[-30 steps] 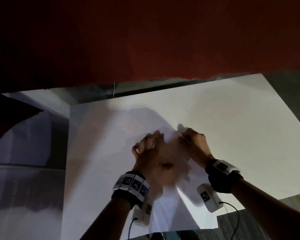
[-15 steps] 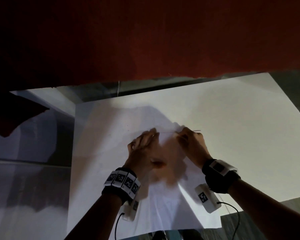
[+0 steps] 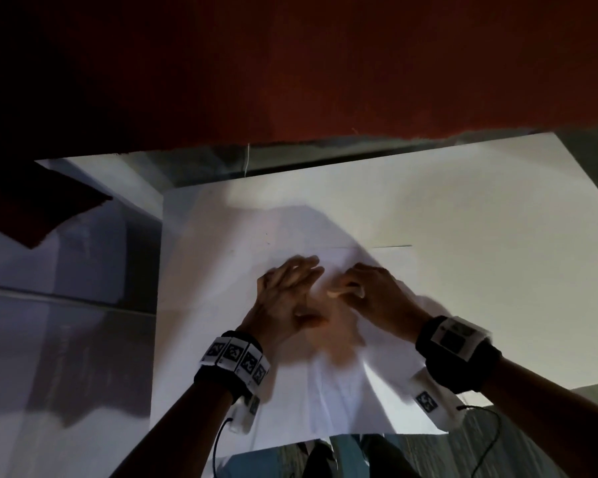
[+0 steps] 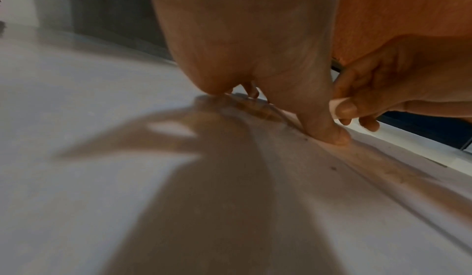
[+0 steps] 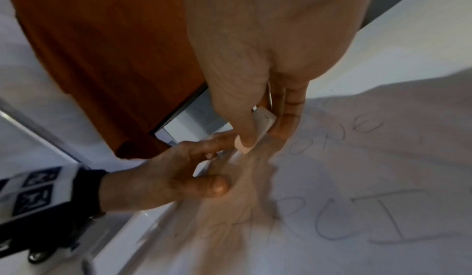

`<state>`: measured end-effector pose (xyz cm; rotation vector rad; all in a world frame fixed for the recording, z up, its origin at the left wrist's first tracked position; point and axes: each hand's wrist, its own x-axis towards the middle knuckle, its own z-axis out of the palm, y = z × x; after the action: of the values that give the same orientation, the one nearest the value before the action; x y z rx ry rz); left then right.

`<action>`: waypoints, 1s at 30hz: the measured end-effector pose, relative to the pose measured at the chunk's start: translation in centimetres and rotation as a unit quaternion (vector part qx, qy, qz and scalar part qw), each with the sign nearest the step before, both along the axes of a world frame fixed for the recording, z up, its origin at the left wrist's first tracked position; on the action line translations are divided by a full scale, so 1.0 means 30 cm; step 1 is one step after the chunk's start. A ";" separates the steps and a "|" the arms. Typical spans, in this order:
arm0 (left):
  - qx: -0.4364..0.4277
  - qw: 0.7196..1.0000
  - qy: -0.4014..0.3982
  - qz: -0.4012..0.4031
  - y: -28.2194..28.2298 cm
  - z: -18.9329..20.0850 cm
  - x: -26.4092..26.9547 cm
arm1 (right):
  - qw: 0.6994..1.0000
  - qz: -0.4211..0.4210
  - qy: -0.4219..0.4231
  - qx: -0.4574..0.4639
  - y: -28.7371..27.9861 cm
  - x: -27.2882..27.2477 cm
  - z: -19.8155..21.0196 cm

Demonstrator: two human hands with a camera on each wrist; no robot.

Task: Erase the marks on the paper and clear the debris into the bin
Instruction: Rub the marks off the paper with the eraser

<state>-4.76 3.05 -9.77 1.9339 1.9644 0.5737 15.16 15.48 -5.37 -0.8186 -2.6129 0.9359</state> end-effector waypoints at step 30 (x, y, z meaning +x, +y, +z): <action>-0.120 0.992 0.035 -0.023 0.039 0.054 -0.041 | 0.997 -0.069 -0.004 0.025 -0.011 -0.062 0.011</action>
<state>-5.99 4.21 -8.15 1.8663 1.9241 0.2468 13.30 15.14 -5.04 -0.9772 -2.5380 0.8280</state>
